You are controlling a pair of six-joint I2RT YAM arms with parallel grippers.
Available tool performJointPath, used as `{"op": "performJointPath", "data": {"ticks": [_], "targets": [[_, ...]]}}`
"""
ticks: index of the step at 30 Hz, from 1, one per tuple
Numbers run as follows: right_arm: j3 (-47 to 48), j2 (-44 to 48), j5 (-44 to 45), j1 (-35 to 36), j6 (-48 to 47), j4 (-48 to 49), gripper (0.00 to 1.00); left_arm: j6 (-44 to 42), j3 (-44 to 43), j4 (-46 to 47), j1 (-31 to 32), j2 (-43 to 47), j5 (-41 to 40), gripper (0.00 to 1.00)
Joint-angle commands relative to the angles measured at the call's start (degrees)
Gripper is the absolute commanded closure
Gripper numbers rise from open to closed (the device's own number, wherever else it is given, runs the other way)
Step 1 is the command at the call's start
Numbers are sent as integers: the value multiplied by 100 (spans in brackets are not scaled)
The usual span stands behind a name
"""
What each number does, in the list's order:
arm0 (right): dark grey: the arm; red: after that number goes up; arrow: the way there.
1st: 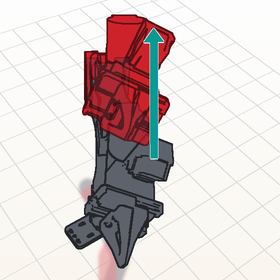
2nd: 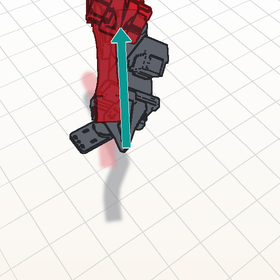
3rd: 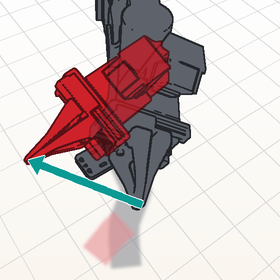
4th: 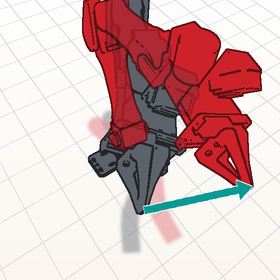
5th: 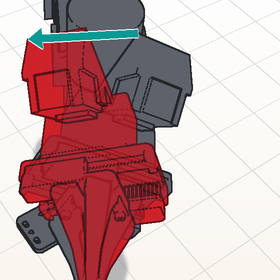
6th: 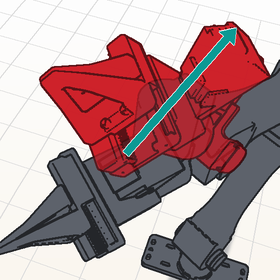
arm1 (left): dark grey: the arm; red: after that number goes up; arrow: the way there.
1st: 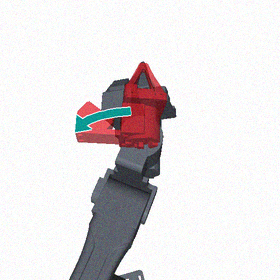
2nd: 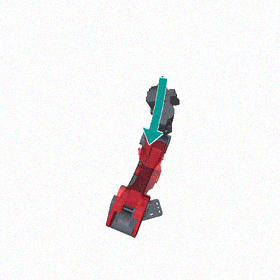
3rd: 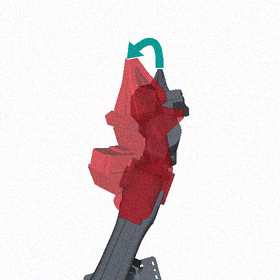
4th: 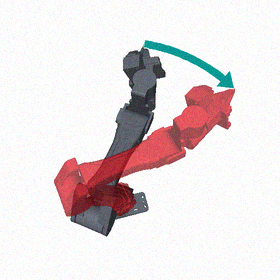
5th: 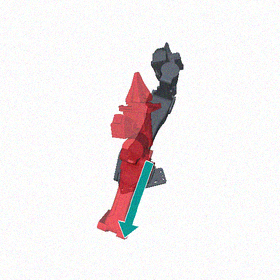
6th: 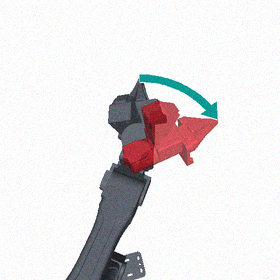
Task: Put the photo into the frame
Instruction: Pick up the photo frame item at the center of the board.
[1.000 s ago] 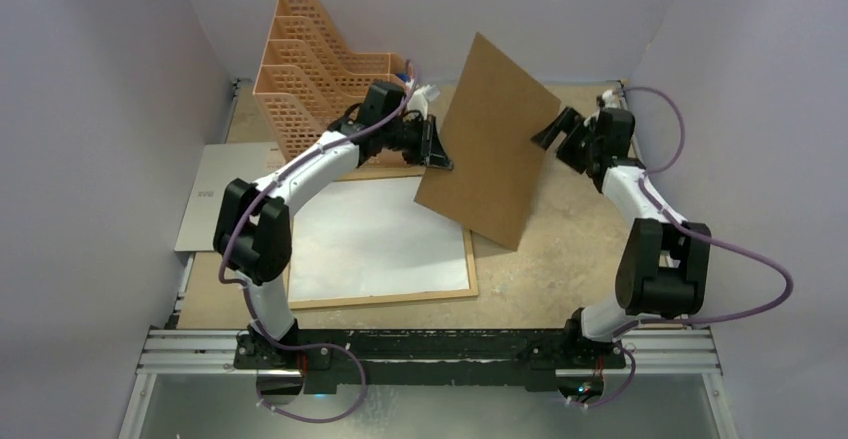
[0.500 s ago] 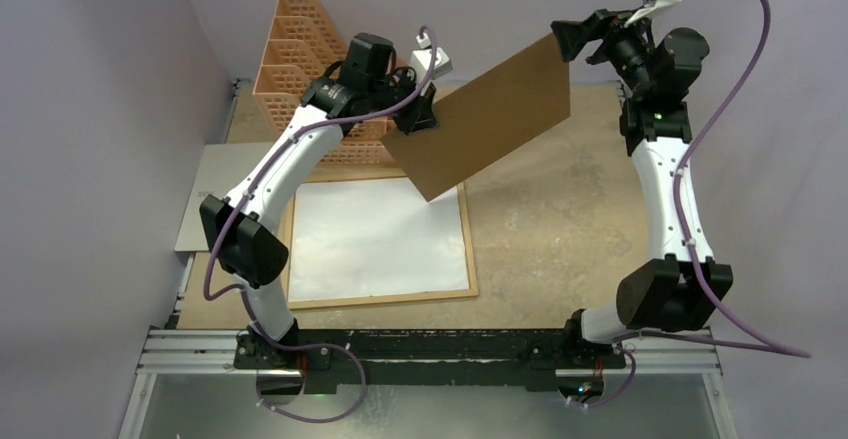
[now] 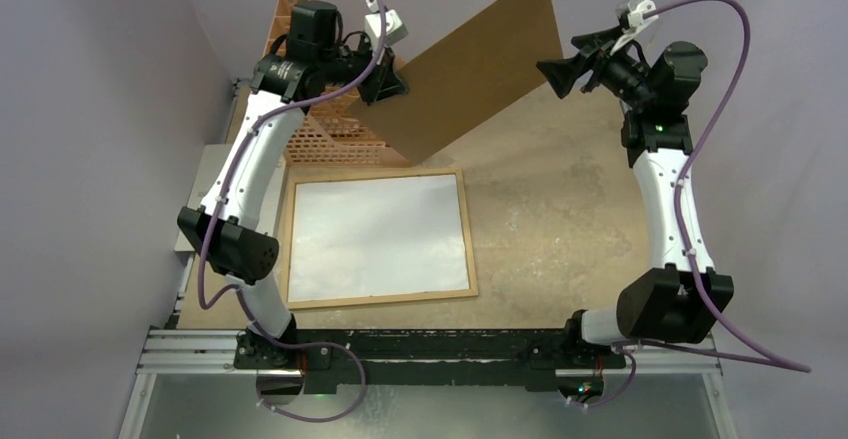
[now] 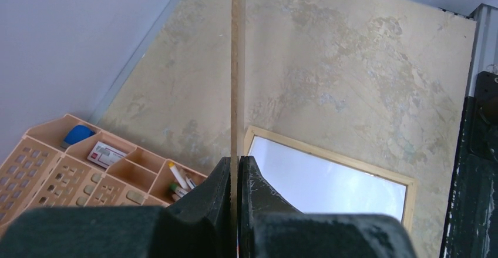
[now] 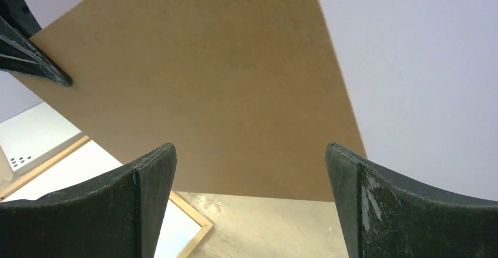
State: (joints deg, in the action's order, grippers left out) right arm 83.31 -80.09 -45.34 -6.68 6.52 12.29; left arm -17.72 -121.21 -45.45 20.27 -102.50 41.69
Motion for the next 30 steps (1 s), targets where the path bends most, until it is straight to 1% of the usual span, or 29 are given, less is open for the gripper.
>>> {"op": "performJointPath", "data": {"ticks": [1,6,13,16,18,19,21,23,27,30], "targets": [[66,26,-677,-281,-42,134,1,-270,-260,282,-168,301,830,100],[432,-375,-1219,-305,-182,0,2,-474,-307,151,-264,451,1188,100],[942,-654,-1327,-307,-287,-213,2,-965,-311,-375,-287,674,1428,100],[1312,-696,-1380,-302,-602,-659,2,-1191,-278,-601,-295,809,1474,100],[1375,-660,-1537,-307,-631,-734,3,-1309,-255,-702,-296,872,1525,100],[1380,-651,-1667,-308,-631,-753,5,-1339,-254,-738,-296,894,1504,100],[1453,-724,-2294,-308,-629,-869,15,-1338,-238,-725,-296,924,1448,100],[1553,-839,-2741,-302,-626,-1080,22,-1268,-237,-626,-296,916,1479,100],[1506,-827,-3361,-300,-791,-1212,29,-1157,-302,-499,-296,832,1551,100],[1257,-596,-3560,-299,-553,-960,36,-1076,-307,-408,-296,782,1589,100]]}}
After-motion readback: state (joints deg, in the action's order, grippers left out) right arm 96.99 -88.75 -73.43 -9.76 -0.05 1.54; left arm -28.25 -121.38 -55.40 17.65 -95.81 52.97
